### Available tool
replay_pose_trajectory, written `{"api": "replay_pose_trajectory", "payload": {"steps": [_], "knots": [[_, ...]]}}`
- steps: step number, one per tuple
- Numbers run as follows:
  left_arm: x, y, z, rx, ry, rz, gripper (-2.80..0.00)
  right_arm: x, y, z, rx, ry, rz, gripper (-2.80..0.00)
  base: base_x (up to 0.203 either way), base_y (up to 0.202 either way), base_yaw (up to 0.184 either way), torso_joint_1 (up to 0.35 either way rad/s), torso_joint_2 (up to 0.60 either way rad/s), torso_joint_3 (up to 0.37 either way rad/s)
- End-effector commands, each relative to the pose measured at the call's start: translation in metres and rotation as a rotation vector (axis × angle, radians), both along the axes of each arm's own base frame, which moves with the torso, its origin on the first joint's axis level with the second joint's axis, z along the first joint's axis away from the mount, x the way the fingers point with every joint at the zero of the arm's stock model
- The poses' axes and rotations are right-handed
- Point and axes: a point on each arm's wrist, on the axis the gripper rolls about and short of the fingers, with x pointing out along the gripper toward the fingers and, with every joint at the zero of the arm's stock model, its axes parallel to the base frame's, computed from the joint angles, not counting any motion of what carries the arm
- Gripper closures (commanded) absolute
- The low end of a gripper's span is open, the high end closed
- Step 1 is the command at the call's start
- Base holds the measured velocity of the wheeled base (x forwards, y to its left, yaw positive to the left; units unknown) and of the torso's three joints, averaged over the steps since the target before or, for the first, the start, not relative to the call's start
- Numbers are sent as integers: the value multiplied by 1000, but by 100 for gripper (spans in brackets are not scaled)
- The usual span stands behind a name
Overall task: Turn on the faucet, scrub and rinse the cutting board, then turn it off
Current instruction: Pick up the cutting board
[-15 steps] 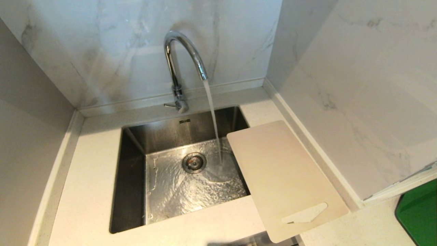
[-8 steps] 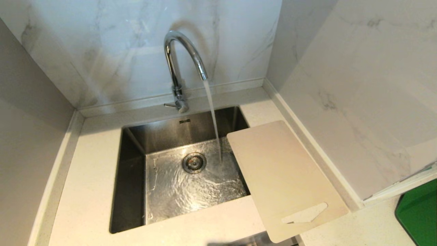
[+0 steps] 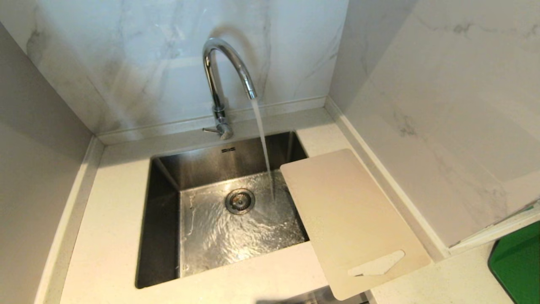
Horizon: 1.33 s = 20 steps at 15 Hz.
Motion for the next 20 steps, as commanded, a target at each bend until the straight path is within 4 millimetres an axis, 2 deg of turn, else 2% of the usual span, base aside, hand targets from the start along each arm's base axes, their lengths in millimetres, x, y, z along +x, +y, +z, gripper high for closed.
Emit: {"api": "replay_pose_trajectory", "payload": {"steps": [1,6,9,14,15,17,20], "knots": [[0,0,0,0,0,0,0,-1,0,0,-17,5,3,0,0,0,0,0,0,0],[0,0,0,0,0,0,0,0,1,7,-91,84,41,0,0,0,0,0,0,0],[0,0,0,0,0,0,0,4,2,39,-91,87,127,0,0,0,0,0,0,0],[0,0,0,0,1,0,0,26,4,122,-95,80,269,0,0,0,0,0,0,0],[0,0,0,0,0,0,0,31,5,132,-95,104,303,0,0,0,0,0,0,0],[0,0,0,0,1,0,0,44,7,142,-96,191,346,0,0,0,0,0,0,0],[0,0,0,0,0,0,0,66,11,144,-147,309,367,0,0,0,0,0,0,0]]}}
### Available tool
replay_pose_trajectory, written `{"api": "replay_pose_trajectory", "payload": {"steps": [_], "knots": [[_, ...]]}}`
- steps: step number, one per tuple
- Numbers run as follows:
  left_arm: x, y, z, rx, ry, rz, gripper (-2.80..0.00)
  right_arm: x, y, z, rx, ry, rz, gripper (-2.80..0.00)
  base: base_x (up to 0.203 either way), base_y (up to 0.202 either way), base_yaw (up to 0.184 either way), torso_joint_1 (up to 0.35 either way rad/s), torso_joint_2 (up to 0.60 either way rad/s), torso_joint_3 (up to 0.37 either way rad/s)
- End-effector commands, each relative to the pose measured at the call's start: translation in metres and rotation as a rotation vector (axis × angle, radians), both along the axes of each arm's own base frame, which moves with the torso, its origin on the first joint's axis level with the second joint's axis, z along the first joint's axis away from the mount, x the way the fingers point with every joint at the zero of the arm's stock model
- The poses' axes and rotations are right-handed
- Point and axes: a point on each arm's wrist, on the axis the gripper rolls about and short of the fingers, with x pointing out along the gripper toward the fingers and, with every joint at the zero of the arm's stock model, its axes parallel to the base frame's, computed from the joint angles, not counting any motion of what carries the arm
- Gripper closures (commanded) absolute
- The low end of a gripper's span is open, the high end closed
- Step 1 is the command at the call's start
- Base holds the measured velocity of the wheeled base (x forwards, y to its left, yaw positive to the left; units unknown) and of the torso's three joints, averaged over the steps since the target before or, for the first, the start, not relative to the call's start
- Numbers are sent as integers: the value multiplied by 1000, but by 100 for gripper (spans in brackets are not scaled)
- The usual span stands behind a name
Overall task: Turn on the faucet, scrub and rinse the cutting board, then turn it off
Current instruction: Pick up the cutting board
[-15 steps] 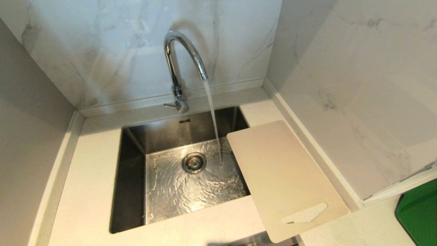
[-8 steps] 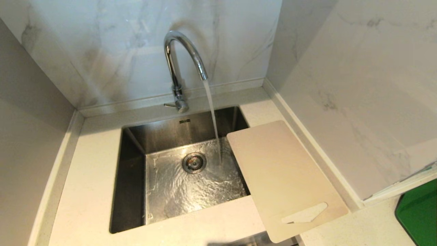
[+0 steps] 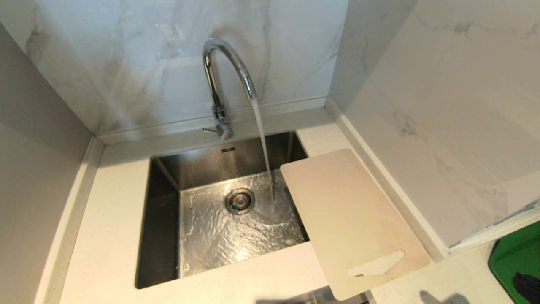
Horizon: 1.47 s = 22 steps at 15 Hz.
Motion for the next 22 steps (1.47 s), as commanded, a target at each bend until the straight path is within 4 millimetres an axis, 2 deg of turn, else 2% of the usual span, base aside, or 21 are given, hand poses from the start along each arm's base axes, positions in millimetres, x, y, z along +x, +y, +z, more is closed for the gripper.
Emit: {"api": "replay_pose_trajectory", "payload": {"steps": [1,5,13,17,22], "knots": [[0,0,0,0,-1,0,0,31,5,1,-48,120,16,0,0,0,0,0,0,0],[0,0,0,0,0,0,0,65,11,-4,-80,299,20,0,0,0,0,0,0,0],[0,0,0,0,-2,0,0,120,20,-38,-56,627,-19,0,0,0,0,0,0,0],[0,0,0,0,-1,0,0,135,23,-44,18,749,-80,0,0,0,0,0,0,0],[0,0,0,0,0,0,0,149,26,-55,1,827,-89,0,0,0,0,0,0,0]]}}
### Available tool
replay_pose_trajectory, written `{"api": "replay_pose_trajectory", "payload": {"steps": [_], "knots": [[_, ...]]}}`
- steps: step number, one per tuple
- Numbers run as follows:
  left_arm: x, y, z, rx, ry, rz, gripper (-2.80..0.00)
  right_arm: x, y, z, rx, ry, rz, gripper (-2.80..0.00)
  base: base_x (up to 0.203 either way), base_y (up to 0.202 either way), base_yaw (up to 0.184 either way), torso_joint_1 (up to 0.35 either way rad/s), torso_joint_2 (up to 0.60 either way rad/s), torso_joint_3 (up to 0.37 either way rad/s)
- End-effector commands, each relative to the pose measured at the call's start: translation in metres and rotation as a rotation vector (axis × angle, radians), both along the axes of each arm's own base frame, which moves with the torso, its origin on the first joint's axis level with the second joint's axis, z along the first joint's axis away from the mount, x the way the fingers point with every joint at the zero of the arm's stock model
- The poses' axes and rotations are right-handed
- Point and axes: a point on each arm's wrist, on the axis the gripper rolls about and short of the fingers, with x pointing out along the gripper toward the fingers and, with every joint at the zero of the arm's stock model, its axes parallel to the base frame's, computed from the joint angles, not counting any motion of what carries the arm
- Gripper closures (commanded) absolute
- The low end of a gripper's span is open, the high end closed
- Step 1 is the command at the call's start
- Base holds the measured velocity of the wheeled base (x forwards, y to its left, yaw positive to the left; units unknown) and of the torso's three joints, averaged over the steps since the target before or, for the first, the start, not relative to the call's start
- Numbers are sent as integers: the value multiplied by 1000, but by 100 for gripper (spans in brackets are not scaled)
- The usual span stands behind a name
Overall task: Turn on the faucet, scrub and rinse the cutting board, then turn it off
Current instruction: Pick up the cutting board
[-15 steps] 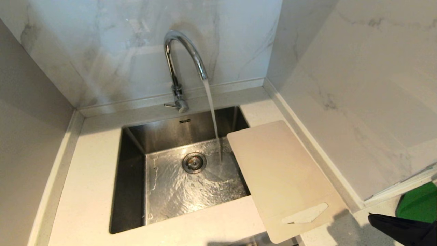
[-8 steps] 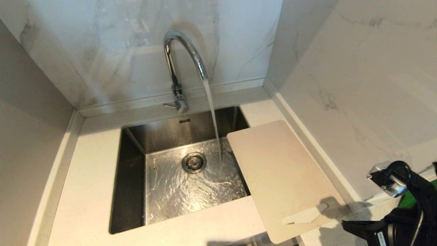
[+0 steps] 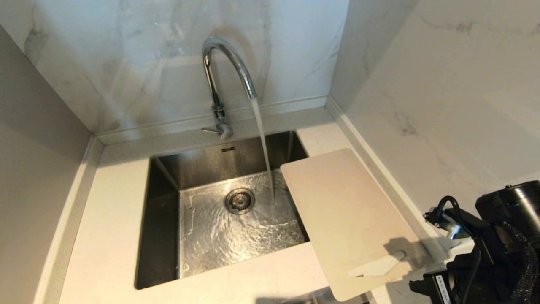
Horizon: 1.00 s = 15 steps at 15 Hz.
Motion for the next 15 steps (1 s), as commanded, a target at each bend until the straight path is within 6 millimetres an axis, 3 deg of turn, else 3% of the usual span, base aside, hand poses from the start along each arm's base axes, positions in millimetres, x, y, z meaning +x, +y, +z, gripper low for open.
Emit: {"api": "replay_pose_trajectory", "payload": {"steps": [1,5,8,15], "knots": [[0,0,0,0,0,0,0,11,4,-10,-19,57,8,0,0,0,0,0,0,0],[0,0,0,0,-1,0,0,18,24,-20,-143,78,85,0,0,0,0,0,0,0],[0,0,0,0,0,0,0,25,25,-23,-273,32,184,0,0,0,0,0,0,0],[0,0,0,0,-1,0,0,42,31,-22,-379,-110,441,0,0,0,0,0,0,0]]}}
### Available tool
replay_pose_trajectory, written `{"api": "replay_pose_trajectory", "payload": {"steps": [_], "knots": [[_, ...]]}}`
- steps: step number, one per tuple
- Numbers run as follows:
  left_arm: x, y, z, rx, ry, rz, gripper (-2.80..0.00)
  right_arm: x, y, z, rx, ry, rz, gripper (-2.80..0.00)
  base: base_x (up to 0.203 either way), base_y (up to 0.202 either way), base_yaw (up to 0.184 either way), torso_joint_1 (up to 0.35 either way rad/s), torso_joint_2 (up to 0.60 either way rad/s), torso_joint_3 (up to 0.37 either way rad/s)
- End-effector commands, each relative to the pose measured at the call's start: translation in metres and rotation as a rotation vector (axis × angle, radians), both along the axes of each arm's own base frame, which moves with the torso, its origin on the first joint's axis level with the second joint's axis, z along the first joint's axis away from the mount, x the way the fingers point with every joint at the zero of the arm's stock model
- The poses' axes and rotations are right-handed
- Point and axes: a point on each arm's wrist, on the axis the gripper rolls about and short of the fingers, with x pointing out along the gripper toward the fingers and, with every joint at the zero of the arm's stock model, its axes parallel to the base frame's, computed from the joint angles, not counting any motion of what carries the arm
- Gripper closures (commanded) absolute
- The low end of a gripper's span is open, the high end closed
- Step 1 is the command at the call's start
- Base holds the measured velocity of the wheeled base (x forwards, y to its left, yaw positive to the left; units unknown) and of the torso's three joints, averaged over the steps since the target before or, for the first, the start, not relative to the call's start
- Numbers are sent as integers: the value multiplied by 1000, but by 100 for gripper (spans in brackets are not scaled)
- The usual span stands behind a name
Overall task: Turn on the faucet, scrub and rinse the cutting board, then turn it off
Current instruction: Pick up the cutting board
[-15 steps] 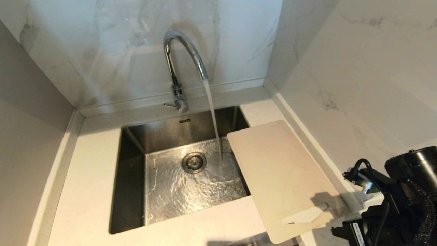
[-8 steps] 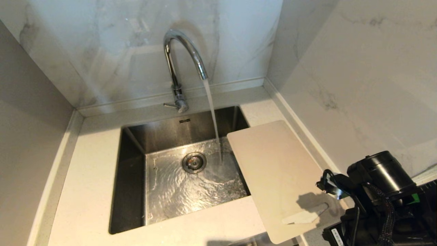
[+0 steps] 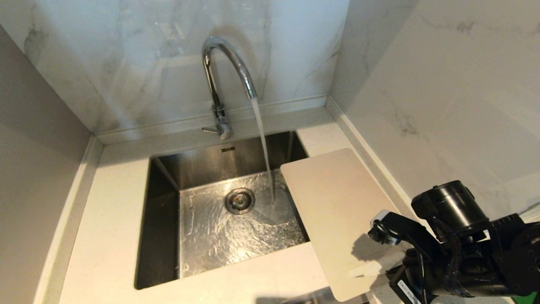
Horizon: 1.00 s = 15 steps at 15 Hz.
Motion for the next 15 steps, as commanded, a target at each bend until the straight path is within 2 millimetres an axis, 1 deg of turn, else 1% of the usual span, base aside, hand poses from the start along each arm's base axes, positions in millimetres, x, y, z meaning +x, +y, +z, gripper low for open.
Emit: {"api": "replay_pose_trajectory", "payload": {"steps": [1,5,9,12,15], "knots": [[0,0,0,0,-2,0,0,4,3,4,14,-13,79,0,0,0,0,0,0,0],[0,0,0,0,-2,0,0,17,0,7,-25,-34,148,0,0,0,0,0,0,0],[0,0,0,0,-1,0,0,17,-3,7,-114,-45,275,0,0,0,0,0,0,0],[0,0,0,0,-1,0,0,18,-4,14,-139,-30,300,0,0,0,0,0,0,0],[0,0,0,0,1,0,0,20,-3,17,-166,-52,344,0,0,0,0,0,0,0]]}}
